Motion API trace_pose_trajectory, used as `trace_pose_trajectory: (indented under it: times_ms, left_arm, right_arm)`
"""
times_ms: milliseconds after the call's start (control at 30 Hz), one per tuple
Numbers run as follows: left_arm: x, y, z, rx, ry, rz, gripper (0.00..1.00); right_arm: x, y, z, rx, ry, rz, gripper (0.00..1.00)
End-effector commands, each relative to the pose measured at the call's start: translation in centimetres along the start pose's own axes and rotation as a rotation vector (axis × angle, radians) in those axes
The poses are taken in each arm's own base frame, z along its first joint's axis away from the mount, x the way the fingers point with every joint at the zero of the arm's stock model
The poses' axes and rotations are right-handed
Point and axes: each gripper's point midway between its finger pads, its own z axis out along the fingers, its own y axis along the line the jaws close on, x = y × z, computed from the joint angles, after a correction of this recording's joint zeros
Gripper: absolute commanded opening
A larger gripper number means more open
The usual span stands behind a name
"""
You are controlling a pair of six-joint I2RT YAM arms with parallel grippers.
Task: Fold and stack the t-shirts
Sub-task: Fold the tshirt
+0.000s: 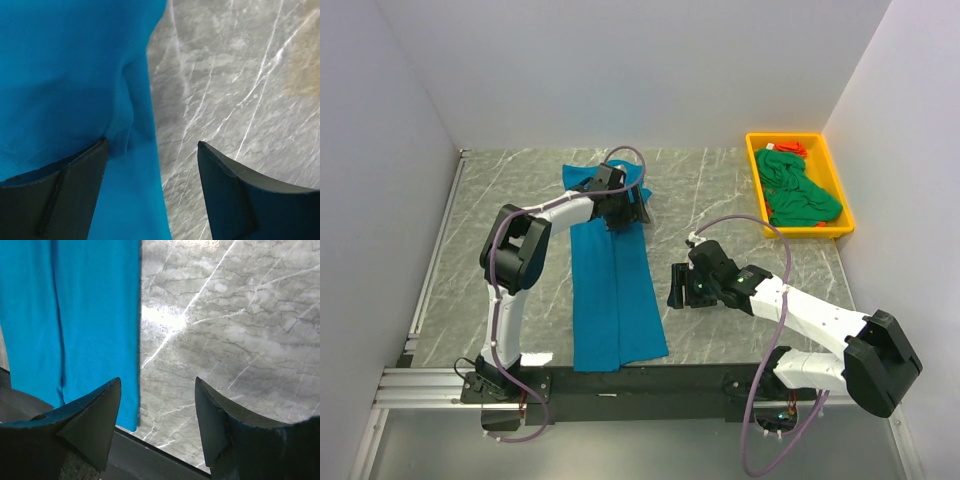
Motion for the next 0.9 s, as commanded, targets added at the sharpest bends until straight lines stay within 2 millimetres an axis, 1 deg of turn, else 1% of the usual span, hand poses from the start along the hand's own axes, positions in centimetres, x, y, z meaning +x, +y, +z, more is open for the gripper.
trace_pose_trajectory:
  times_ms: [0, 133, 233, 267, 333, 367, 400, 433, 467, 500, 533, 567, 600, 633, 667, 700, 733, 800, 833, 867]
  left_arm:
    - [-0.4, -2.4, 0.1, 0.077, -0.021, 0.032, 0.79]
    - [0.9, -3.2, 0.4, 0.104, 0.016, 0.058, 0.79]
    - [1.2, -3.8, -0.3, 0.102, 0.019, 0.081, 0.80]
    - [0.8, -4.3, -1.3, 0.109, 0.003, 0.085, 0.80]
    - [0.5, -4.2, -2.4, 0.090, -0.022, 0.079, 0.80]
    - [-0.3, -4.9, -3.9, 0.098, -0.055, 0.083, 0.80]
    - [-0.3, -4.3, -4.4, 0.065, -0.072, 0.075, 0.80]
    - [-1.2, -4.9, -6.0, 0.070, -0.112, 0.078, 0.80]
    - [-1.4, -4.7, -6.7, 0.051, -0.130, 0.072, 0.80]
    - [-1.5, -3.6, -7.2, -0.005, -0.146, 0.063, 0.80]
    - [-1.6, -3.3, -7.7, -0.029, -0.158, 0.059, 0.79]
    - [-1.8, -2.9, -8.8, -0.058, -0.180, 0.048, 0.78]
    - [-1.3, -2.2, -9.5, -0.092, -0.166, 0.036, 0.78]
    - [-1.6, -0.7, -10.1, -0.168, -0.197, 0.028, 0.77]
    - [-1.4, -0.1, -11.1, -0.201, -0.209, 0.008, 0.77]
    - [-1.0, 0.7, -11.7, -0.242, -0.211, -0.005, 0.77]
    - [-0.3, 2.8, -12.5, -0.335, -0.204, -0.018, 0.77]
    - [1.7, 4.9, -13.7, -0.404, -0.181, -0.049, 0.77]
    - [2.8, 5.9, -14.1, -0.435, -0.158, -0.059, 0.76]
    - [4.7, 7.3, -14.7, -0.463, -0.134, -0.085, 0.76]
  right_arm:
    - [-0.9, 0.3, 0.1, -0.016, -0.041, 0.015, 0.67]
    - [-0.8, 0.3, 0.2, -0.019, -0.037, 0.015, 0.67]
    - [-0.8, 0.2, 0.1, -0.016, -0.039, 0.012, 0.66]
    - [-0.8, 0.1, 0.0, -0.015, -0.041, 0.012, 0.66]
    - [-1.0, 0.2, -0.1, -0.018, -0.052, 0.008, 0.66]
    - [-1.0, 0.3, -0.2, -0.021, -0.052, 0.004, 0.66]
    - [-1.0, 0.3, -0.3, -0.022, -0.053, 0.002, 0.65]
    - [-1.0, 0.3, -0.3, -0.028, -0.051, -0.002, 0.65]
    - [-1.0, 0.3, -0.3, -0.027, -0.052, -0.001, 0.64]
    - [-0.9, 0.3, -0.4, -0.030, -0.051, -0.001, 0.63]
    - [-0.9, 0.3, -0.4, -0.030, -0.053, 0.000, 0.63]
    - [-0.9, 0.4, -0.6, -0.036, -0.055, 0.000, 0.62]
    - [-0.8, 0.4, -0.6, -0.038, -0.054, 0.001, 0.61]
    - [-0.6, 0.3, -0.7, -0.035, -0.046, 0.003, 0.61]
    - [-0.6, 0.2, -0.7, -0.026, -0.043, 0.010, 0.60]
    - [-0.3, -0.1, -0.7, -0.010, -0.027, 0.013, 0.59]
    - [-0.1, -0.2, -0.7, 0.000, -0.018, 0.014, 0.58]
    - [0.6, -0.2, -0.6, 0.001, 0.022, 0.018, 0.55]
    - [0.7, -0.1, -0.5, -0.003, 0.032, 0.021, 0.54]
    - [1.0, 0.2, -0.4, -0.007, 0.049, 0.022, 0.51]
